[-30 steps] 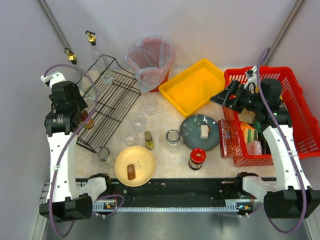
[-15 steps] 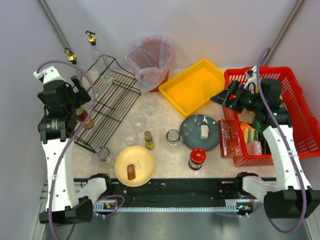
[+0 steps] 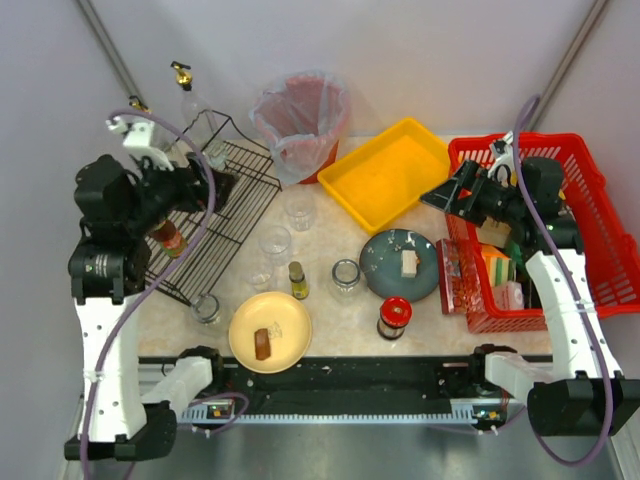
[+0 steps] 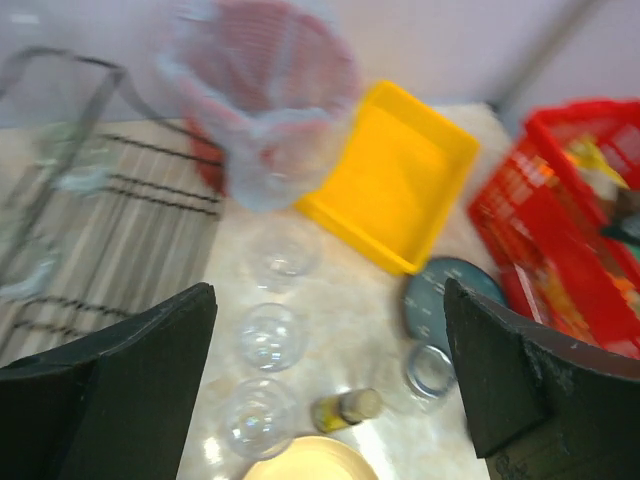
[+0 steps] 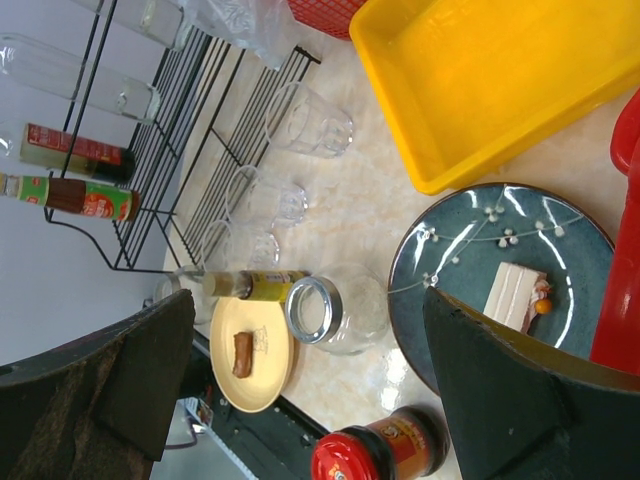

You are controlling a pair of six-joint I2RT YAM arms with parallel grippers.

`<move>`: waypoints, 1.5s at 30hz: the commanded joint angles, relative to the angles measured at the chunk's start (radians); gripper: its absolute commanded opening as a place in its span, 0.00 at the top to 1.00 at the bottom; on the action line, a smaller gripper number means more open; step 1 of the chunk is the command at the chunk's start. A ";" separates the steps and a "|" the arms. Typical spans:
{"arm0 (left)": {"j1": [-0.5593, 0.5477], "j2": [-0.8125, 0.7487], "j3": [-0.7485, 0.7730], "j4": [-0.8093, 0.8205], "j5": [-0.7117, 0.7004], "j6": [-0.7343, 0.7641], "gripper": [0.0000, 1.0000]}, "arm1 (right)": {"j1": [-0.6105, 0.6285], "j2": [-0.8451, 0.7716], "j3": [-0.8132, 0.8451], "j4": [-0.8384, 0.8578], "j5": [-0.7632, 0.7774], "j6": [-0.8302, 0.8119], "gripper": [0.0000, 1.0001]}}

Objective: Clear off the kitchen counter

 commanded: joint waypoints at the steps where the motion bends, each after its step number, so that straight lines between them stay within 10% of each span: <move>1: -0.187 -0.001 -0.090 0.146 0.193 -0.002 0.02 | -0.003 0.000 0.038 0.041 -0.020 -0.002 0.06; 27: -1.174 0.387 -0.314 0.429 -0.159 0.089 0.02 | -0.003 -0.040 0.043 0.030 -0.007 0.010 0.01; 45: -1.308 0.631 -0.326 0.483 -0.416 0.081 0.02 | -0.003 -0.069 0.028 0.016 0.010 -0.001 0.01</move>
